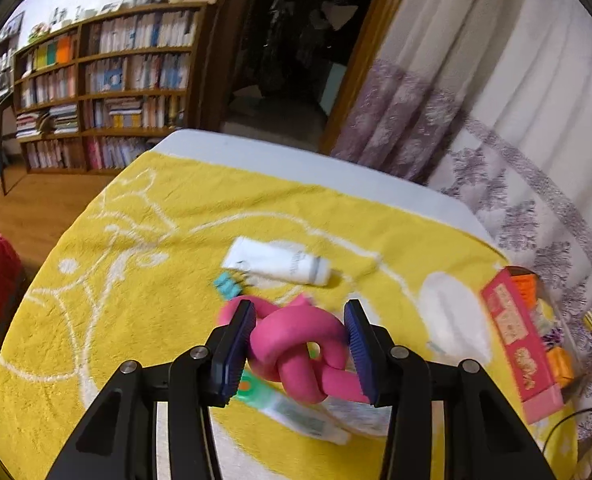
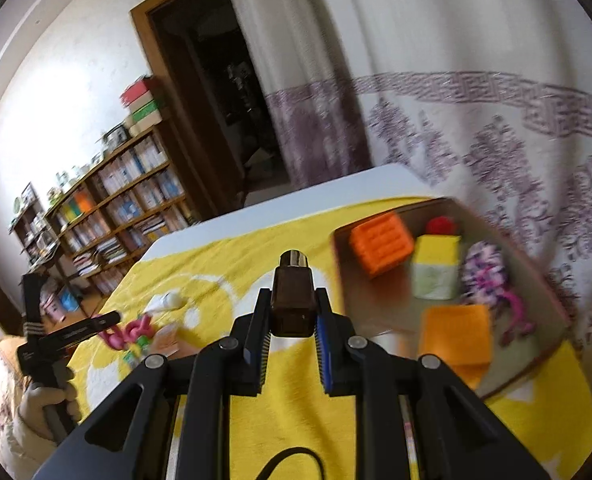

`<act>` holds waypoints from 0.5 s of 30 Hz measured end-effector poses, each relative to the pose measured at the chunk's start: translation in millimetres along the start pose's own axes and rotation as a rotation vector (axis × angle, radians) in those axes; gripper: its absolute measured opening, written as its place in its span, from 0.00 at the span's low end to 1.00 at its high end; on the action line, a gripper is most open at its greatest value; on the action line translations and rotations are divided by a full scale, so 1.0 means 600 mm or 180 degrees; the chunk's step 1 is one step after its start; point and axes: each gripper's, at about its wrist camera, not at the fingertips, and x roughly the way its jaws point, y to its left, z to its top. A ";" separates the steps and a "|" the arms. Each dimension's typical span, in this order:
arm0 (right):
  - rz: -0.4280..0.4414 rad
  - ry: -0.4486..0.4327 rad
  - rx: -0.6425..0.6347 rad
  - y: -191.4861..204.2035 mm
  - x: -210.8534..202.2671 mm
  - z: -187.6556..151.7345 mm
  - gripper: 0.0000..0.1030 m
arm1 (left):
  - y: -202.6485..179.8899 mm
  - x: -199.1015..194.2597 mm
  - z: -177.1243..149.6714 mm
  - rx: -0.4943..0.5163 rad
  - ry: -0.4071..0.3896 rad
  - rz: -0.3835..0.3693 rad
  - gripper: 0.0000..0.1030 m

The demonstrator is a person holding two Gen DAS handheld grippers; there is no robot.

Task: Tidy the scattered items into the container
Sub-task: 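Carry the curler and the brown bottle over the tin with both grippers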

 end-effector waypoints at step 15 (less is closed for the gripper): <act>-0.0496 -0.0126 0.0219 -0.122 0.000 0.023 0.21 | -0.235 -0.032 0.021 0.0698 0.0011 -0.0696 0.46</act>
